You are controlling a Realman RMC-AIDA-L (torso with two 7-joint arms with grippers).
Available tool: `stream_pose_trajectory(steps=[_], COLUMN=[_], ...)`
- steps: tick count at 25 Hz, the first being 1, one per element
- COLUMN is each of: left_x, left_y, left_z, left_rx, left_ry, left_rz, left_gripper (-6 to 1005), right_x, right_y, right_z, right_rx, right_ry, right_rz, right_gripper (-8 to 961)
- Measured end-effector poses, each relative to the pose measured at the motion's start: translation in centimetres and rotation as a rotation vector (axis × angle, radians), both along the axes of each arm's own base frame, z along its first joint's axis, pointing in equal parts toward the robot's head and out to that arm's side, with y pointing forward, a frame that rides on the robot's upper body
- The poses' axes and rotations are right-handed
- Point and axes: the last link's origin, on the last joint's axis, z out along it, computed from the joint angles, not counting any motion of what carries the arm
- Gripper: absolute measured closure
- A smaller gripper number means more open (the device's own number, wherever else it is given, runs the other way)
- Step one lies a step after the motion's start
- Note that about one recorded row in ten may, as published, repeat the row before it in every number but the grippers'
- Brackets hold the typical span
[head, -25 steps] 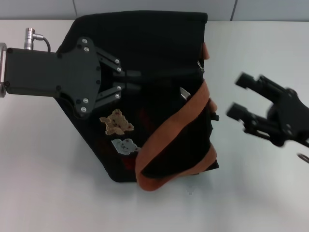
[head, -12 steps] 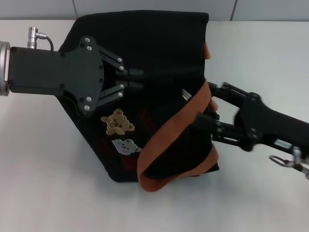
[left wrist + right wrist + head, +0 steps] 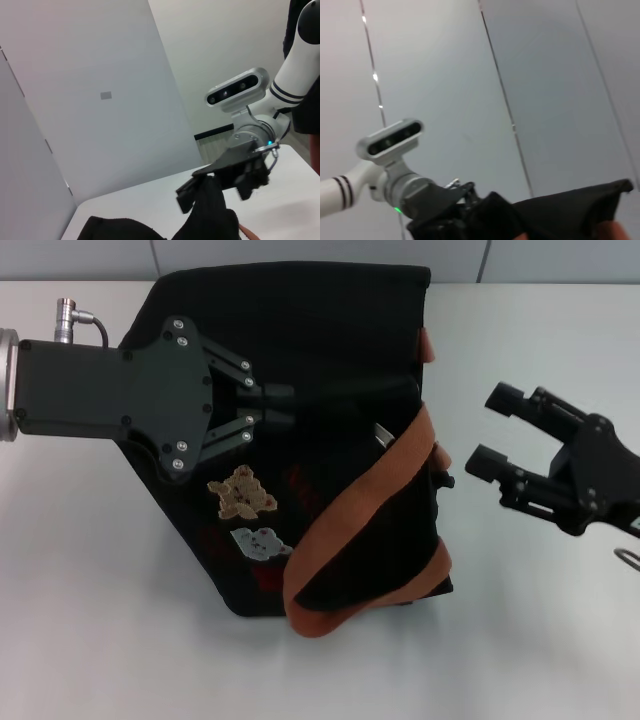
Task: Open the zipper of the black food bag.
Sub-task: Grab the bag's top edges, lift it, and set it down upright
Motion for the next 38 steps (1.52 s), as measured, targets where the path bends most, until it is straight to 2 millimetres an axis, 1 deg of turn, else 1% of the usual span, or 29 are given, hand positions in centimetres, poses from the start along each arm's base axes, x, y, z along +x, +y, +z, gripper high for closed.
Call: stream_pose_trajectory(steps=[4,10,12,18,24,35,38], left_x=[-0.2,-0.3,-0.3,-0.2,-0.2,-0.3,-0.3], left_y=[0.0,0.1,0.1,0.2,0.2,0.3,0.3], left_z=[-0.4,-0.6,-0.6,-0.6,-0.7,-0.7,-0.7], left_rx=[-0.015,-0.025,-0.026,-0.029,-0.031,-0.028,-0.026], left_ry=[-0.006,-0.005,-0.005,-0.005,-0.004,-0.004,-0.003], left_rz=[0.004,0.011,0.009,0.007,0.007,0.013,0.015], left_gripper=[901,901,901,901,902,902,903], right_x=[-0.5,-1.2,-1.3,-1.4,-1.6,-1.6,-1.6], right_y=[1.2,2.4,2.9,3.5,3.9,3.8,3.8], right_z=[-0.2,-0.6,-1.0,-1.5,-2.2,-2.4,-2.3], right_rx=[0.049,0.045,0.037,0.038,0.016,0.012,0.013], right_ry=[-0.051,-0.085,-0.121,-0.159,-0.198,-0.197,-0.196], right_rz=[0.034,0.055,0.054,0.047,0.059,0.055,0.056], right_gripper=[128,191,410,542,537,634,675])
